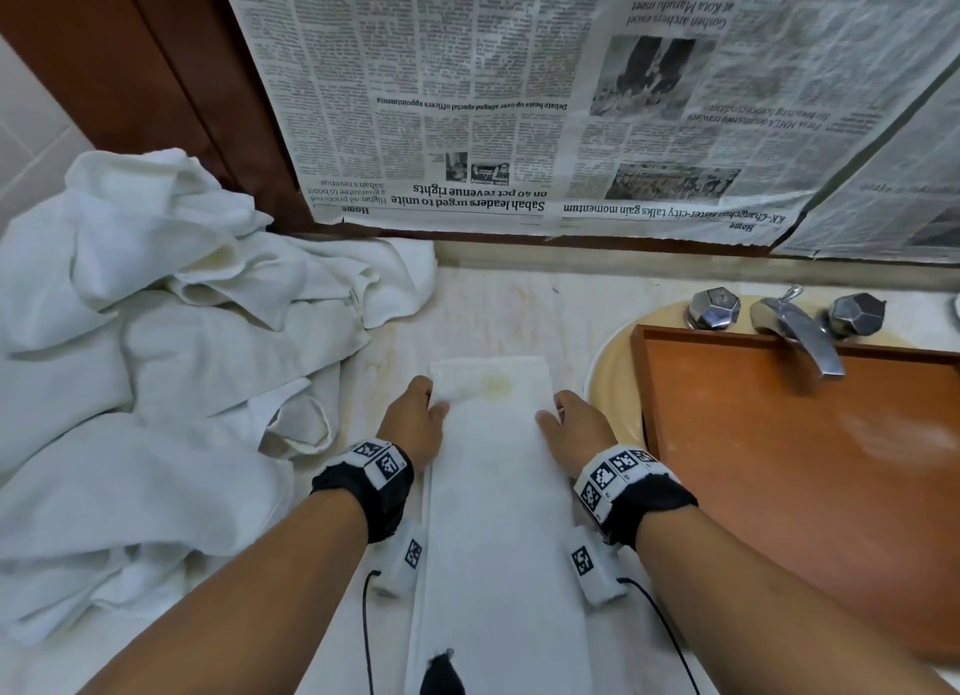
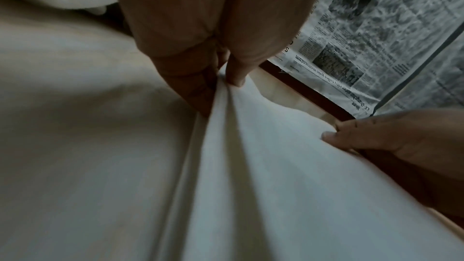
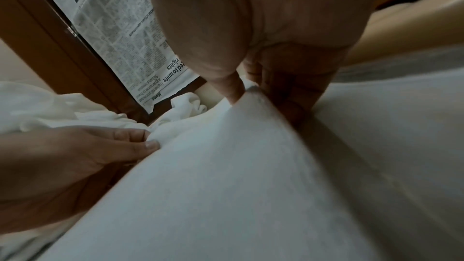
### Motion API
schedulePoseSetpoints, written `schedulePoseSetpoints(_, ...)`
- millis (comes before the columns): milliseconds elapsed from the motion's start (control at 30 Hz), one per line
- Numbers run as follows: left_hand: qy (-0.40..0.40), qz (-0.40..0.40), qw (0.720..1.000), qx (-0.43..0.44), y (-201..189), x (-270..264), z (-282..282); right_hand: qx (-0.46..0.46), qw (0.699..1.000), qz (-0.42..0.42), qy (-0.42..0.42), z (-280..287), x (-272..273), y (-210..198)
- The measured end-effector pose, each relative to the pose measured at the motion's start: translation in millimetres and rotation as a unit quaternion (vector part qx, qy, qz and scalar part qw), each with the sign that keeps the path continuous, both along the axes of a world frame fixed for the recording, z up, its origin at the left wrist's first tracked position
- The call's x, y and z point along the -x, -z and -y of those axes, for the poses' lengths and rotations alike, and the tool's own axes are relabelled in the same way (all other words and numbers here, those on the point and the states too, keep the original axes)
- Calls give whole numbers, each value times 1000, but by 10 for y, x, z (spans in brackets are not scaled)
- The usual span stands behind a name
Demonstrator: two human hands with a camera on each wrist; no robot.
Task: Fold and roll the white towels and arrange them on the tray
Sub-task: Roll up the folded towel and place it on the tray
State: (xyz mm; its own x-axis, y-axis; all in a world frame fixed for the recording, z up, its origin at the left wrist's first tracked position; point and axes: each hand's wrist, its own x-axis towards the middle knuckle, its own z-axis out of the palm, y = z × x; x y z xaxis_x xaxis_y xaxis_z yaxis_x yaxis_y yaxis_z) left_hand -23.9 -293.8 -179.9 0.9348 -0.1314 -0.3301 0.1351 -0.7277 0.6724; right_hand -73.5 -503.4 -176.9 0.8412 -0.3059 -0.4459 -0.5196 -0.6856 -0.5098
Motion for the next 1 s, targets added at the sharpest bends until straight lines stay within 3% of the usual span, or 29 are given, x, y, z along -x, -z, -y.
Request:
schedulePoseSetpoints(400, -5, -17, 999, -27, -6, -154, 71, 75, 995, -25, -56, -91, -142, -217)
schedulePoseSetpoints(533, -14, -34, 998, -43, -6, -210, 125, 84, 992, -68, -71, -89, -205, -166)
schedulePoseSetpoints(800, -98, -32, 995, 10, -74, -153, 69, 51, 997, -54, -33, -102, -183, -245)
schedulePoseSetpoints(900, -29, 40, 998, -49, -99, 90, -68, 121, 990, -8, -74, -135, 63, -369)
schedulePoseSetpoints(1000, 140, 92, 983, -73, -151, 456, -168, 103, 982, 17, -160, -158, 396, -434)
